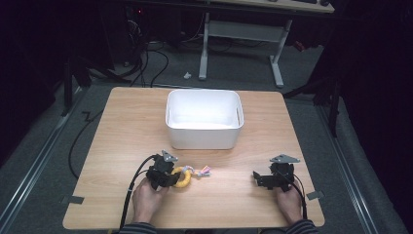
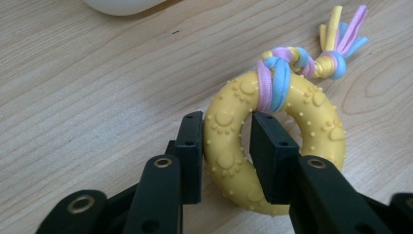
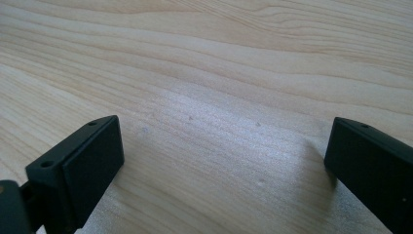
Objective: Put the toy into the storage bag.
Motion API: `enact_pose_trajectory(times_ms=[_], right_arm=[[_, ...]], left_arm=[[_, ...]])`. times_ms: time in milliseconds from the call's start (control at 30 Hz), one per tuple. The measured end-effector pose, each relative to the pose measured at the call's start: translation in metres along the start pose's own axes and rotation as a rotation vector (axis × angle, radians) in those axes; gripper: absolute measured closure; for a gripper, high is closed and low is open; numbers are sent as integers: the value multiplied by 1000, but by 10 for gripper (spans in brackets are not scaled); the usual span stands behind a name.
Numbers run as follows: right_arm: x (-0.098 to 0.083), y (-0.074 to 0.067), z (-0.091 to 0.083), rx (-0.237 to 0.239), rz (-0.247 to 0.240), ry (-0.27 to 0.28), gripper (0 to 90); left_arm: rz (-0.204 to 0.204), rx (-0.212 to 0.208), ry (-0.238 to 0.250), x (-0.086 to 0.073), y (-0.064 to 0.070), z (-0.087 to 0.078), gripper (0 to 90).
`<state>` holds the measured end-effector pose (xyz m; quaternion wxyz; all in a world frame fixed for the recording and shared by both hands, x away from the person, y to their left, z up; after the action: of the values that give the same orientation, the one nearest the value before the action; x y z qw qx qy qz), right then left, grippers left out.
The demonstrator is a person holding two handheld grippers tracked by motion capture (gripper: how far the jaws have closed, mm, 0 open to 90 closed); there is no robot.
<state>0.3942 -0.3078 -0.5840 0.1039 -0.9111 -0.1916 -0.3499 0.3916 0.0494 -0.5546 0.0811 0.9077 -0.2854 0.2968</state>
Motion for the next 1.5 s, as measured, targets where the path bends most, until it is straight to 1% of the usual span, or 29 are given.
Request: enact_pose_trajectory(times_ms=[67,233,367,400,433,467,567,600,767,800,833,867,900,1000,1100,1267,1333,1367,1433,1500], right_arm=[[0,0,0,2,0,0,6],[0,-1,0,4,-1,0,6],[0,-1,0,7,-4,-1,6],[0,-1,0,8,-6,-1,6],[0,-1,0,8,-6,-1,6],[0,-1,0,8,-7,-1,6],[0,-2,0,8,-8,0,6],[0,-2,0,8,-8,0,6],[0,-2,0,10,-7,-1,6],[-1,-2,0,10,-6,-2,6],[-1,-2,0,10,-6,-2,6],[0,-2,0,11,-7,-1,6],[0,-2,0,11,-7,-1,6],[0,-2,0,10,-7,-1,6],[0,-2,0,10,-7,-1,6],[0,-2,0,12,-7,-1,6],[0,-2,0,13,-8,-1,6],[0,-2,0,12,-8,-1,5],[0,-2,0,13,-8,-1,5],[0,-2,0,13,-9,-2,5]], left_arm=[[-4,-9,0,0,2,-1,666],[5,-5,-3,-1,4,-4,666],[5,-9,9,0,4,-9,666],[0,-19,14,0,4,-12,666],[0,-19,14,0,4,-12,666],[-1,-25,20,1,5,-16,666],[12,-19,21,3,6,-20,666],[20,-8,27,4,5,-22,666],[18,-1,40,7,4,-29,666],[12,-9,42,8,5,-33,666],[12,-9,42,8,5,-33,667],[21,-3,46,10,4,-36,666],[21,-3,46,10,4,-36,666],[30,2,54,13,5,-43,666],[29,-3,61,15,5,-47,667],[34,-6,69,19,2,-56,667],[32,3,73,21,0,-59,667],[35,4,74,22,-2,-62,668],[35,6,74,22,-2,-63,668],[32,8,83,25,-5,-69,668]])
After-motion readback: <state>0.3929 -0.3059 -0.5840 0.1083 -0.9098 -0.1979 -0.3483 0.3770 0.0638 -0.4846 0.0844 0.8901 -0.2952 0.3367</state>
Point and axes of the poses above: each handheld gripper's, and its own axes: z roughly forward along the jaws, x roughly out of its top, y roughly to its right, the point moved 7 cm from there along z, roughly forward along the jaws, and after that the axes turned 6 degrees about x, right-handed, at the moved point
